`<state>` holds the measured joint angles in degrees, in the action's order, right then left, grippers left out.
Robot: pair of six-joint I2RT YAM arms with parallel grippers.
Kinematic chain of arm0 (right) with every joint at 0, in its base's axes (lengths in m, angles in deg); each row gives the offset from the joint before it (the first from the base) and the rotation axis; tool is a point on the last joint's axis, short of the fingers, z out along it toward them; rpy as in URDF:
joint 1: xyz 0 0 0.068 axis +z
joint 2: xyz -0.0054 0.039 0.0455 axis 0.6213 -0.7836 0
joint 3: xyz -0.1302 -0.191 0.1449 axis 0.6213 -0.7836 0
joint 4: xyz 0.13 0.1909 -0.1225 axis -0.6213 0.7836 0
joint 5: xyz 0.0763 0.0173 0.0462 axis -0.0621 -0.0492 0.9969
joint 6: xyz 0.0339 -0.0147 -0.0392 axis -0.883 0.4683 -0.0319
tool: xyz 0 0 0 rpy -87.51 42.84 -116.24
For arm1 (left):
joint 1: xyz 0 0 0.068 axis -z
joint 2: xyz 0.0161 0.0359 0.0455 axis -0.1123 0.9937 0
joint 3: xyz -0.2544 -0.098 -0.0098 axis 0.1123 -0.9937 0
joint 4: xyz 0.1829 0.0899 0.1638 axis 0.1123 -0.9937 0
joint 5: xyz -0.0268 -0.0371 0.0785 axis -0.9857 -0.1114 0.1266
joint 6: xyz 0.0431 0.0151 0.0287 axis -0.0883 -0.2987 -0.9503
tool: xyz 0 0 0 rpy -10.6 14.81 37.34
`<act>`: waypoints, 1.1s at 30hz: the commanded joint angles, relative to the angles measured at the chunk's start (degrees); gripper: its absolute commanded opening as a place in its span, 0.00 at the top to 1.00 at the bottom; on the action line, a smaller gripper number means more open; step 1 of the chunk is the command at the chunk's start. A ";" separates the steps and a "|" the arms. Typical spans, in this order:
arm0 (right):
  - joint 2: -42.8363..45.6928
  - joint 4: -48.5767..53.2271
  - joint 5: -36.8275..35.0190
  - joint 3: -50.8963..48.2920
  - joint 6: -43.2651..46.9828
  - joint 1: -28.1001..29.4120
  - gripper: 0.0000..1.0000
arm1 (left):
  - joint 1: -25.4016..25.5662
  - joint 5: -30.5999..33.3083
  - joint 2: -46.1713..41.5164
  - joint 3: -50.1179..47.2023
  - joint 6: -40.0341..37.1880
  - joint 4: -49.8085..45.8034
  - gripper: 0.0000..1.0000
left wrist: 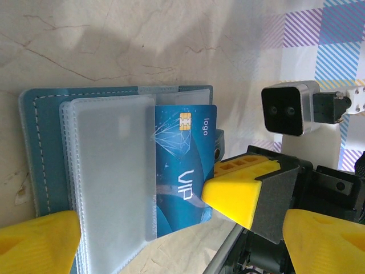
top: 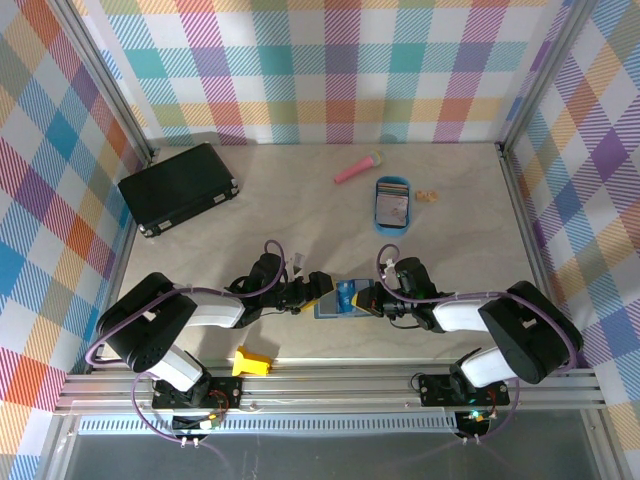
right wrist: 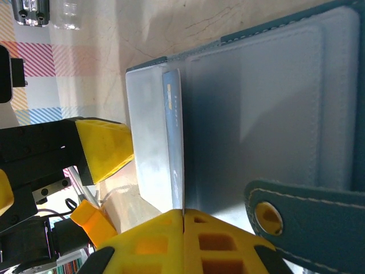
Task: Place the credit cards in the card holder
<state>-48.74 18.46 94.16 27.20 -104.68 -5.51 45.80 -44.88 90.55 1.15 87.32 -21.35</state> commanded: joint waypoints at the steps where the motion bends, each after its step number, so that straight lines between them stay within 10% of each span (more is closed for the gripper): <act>1: -0.84 -0.39 0.38 -0.09 -0.30 0.71 0.98 | 0.89 0.43 0.61 -0.14 -0.20 1.62 0.09; 24: -4.66 -2.26 -0.19 2.72 -1.46 3.57 0.89 | 0.99 1.46 -0.07 -0.25 -0.18 1.12 0.09; 33: 2.59 14.49 -4.12 6.32 3.58 3.58 0.55 | 1.00 2.37 -0.81 -1.37 0.09 1.05 0.09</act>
<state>-48.83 24.49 92.37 31.42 -104.16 -2.25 46.11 -44.02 90.40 0.91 87.39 -21.25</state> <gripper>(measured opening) 0.432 0.912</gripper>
